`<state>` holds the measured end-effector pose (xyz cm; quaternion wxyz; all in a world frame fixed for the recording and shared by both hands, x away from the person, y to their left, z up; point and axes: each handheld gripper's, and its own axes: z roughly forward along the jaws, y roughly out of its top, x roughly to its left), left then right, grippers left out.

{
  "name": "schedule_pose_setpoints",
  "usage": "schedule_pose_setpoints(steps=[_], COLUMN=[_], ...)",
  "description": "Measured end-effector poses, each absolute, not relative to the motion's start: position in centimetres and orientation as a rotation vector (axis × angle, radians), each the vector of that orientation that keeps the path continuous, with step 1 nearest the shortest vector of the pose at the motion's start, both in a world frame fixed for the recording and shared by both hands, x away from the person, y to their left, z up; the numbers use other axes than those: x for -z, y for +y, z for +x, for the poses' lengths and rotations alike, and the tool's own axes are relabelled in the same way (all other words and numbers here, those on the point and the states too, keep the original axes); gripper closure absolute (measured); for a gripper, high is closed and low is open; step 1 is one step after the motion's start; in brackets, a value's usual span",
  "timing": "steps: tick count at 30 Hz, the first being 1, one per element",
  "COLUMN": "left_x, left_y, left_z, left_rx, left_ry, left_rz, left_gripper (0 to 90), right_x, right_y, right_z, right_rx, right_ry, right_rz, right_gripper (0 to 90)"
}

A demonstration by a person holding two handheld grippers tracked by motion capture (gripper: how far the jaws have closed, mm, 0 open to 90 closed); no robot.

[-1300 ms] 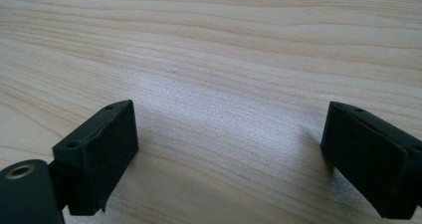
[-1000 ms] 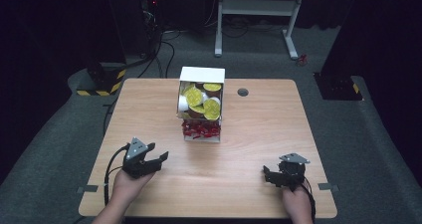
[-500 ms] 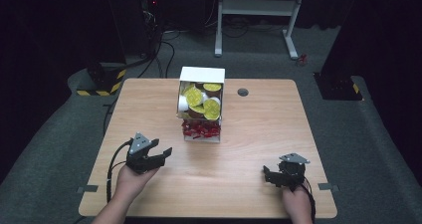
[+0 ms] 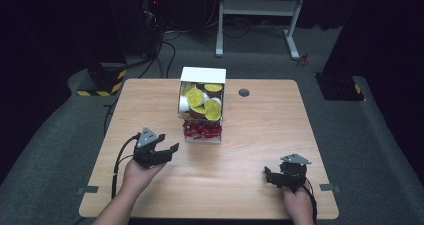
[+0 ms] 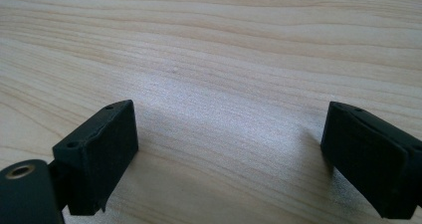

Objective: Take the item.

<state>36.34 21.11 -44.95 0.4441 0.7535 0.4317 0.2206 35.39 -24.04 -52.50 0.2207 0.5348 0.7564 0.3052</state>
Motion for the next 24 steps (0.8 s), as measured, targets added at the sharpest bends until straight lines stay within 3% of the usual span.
schedule_pose_setpoints(steps=[18,24], left_x=[45.1,44.6], left_y=[18.7,18.2], left_z=[38.2,38.8], left_rx=[-0.527,-0.535], left_ry=[1.055,1.048], left_rz=[1.847,1.833], left_gripper=[34.6,39.8], right_x=[52.5,52.5], right_y=[-24.0,-24.0], right_z=[35.4,35.3], right_rx=[-0.844,-0.845], right_ry=[2.091,2.09], right_rz=[1.479,1.481], right_gripper=[7.7,7.8])
